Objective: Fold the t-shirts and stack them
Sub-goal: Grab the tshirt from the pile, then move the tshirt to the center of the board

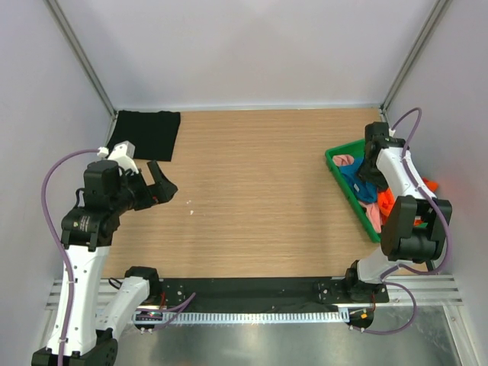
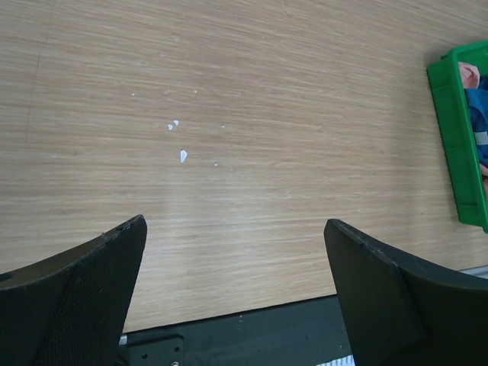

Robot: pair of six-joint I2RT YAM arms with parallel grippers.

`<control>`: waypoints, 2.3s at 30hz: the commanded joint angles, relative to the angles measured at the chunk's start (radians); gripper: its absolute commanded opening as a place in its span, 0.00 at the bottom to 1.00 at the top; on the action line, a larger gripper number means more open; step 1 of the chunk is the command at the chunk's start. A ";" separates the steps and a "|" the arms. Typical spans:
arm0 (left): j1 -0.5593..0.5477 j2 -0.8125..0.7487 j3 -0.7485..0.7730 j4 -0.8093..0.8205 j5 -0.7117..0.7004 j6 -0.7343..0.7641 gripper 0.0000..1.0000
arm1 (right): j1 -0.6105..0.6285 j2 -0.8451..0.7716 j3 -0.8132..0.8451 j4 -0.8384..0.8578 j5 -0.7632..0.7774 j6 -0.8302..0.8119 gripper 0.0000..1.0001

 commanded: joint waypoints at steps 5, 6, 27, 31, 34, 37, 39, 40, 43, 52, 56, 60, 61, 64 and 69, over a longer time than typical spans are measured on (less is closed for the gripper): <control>-0.001 0.004 0.008 -0.005 0.044 0.017 1.00 | -0.007 -0.020 -0.063 0.089 0.063 0.020 0.50; -0.001 0.005 0.011 -0.005 0.048 0.015 1.00 | -0.007 -0.019 -0.060 0.094 0.057 0.021 0.49; -0.001 -0.012 0.034 -0.030 0.063 0.015 0.99 | 0.041 -0.083 -0.004 -0.027 0.040 0.012 0.52; -0.001 -0.016 0.036 -0.027 0.058 0.026 0.99 | 0.047 -0.071 -0.021 -0.013 0.059 0.012 0.51; -0.001 -0.021 0.036 -0.033 0.058 0.032 1.00 | 0.047 -0.057 -0.035 0.019 0.087 -0.011 0.49; -0.001 -0.024 0.039 -0.037 0.049 0.044 0.99 | 0.047 -0.028 -0.030 0.028 0.103 -0.029 0.46; -0.001 -0.024 0.044 -0.042 0.049 0.050 0.99 | 0.046 -0.013 -0.030 0.040 0.115 -0.032 0.43; -0.001 -0.027 0.044 -0.042 0.046 0.050 0.99 | 0.046 -0.008 -0.030 0.042 0.115 -0.034 0.41; -0.003 -0.027 0.047 -0.043 0.044 0.057 0.99 | 0.046 0.006 -0.032 0.045 0.100 -0.033 0.35; -0.007 -0.021 0.057 -0.033 0.044 0.060 0.99 | 0.046 0.000 0.170 -0.004 0.185 -0.005 0.01; -0.016 -0.010 0.086 -0.010 0.041 0.050 0.98 | 0.046 -0.081 0.302 0.182 0.290 0.047 0.01; -0.019 -0.018 0.123 -0.014 0.041 0.052 0.97 | 0.046 -0.092 0.476 0.345 0.230 0.031 0.01; -0.018 -0.022 0.129 -0.017 0.035 0.049 0.97 | 0.046 -0.105 0.502 0.399 0.207 0.017 0.01; -0.018 -0.042 0.152 -0.030 -0.008 0.026 1.00 | 0.047 -0.158 0.532 0.629 0.083 -0.038 0.01; -0.019 -0.073 0.198 -0.030 0.003 -0.009 1.00 | 0.058 -0.169 0.658 0.800 -0.132 0.042 0.01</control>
